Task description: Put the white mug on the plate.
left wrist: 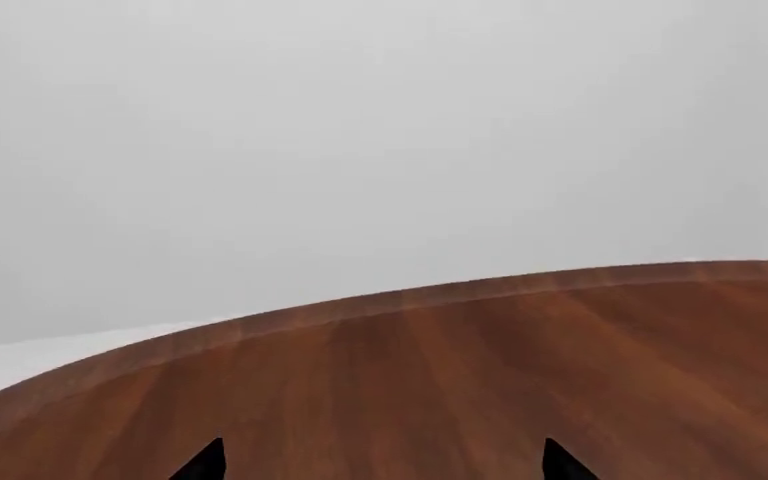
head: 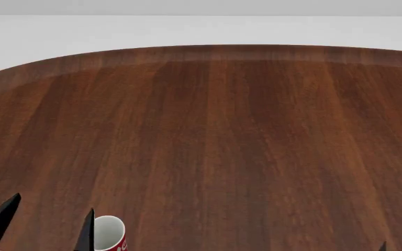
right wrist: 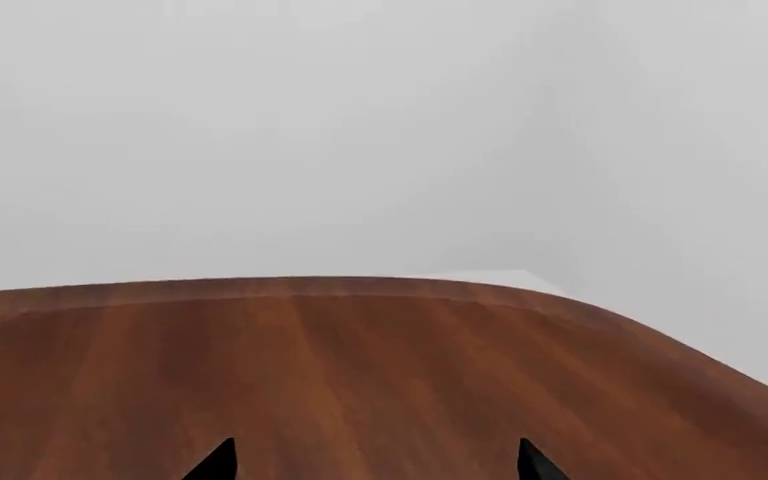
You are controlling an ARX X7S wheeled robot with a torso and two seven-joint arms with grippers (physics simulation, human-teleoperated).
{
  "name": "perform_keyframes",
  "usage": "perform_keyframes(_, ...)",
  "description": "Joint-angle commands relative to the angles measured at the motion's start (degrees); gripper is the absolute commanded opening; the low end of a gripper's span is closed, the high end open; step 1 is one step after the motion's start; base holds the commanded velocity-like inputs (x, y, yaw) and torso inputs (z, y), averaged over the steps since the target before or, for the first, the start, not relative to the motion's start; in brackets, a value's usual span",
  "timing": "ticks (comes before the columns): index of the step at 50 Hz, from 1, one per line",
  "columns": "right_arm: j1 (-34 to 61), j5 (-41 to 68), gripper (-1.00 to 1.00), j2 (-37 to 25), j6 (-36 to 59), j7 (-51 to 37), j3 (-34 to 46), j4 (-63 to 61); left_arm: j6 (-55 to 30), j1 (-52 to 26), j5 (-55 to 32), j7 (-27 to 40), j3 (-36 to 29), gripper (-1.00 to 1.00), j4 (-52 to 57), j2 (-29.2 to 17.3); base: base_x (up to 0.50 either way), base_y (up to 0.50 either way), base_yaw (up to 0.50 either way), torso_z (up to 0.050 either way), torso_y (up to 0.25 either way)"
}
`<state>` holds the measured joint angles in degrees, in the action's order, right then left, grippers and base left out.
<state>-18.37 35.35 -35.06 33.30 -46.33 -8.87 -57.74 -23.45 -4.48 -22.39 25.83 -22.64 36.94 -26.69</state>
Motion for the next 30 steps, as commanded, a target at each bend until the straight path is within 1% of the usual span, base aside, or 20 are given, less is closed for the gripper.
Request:
perform_keyframes(1,1.24,2.72,1.0,-2.65,0.64,-1.29,-1.53,-1.39,-4.95,-3.71,-1.04,0.46,-0.16,1.0,4.17,-1.19,0.0,0.0,0.0,0.0,0.0)
perform_keyframes(12,2.84,5.34,1.0,-5.24,-0.18,-1.13,-2.61,-0.2,-7.8,-6.46,-2.04,0.43,-0.04,1.0,6.49,-2.0,0.0,0.0,0.0,0.0,0.0)
perform_keyframes(24,7.2,9.32,1.0,-10.25,3.76,-3.67,-3.32,-1.12,-10.64,-9.2,-3.61,0.49,0.71,1.0,9.17,-3.01,0.0,0.0,0.0,0.0,0.0)
perform_keyframes(30,7.88,11.61,1.0,-13.3,4.91,-4.3,-5.68,-0.65,-12.6,-12.14,-4.27,0.06,0.82,1.0,10.02,-3.54,0.0,0.0,0.0,0.0,0.0)
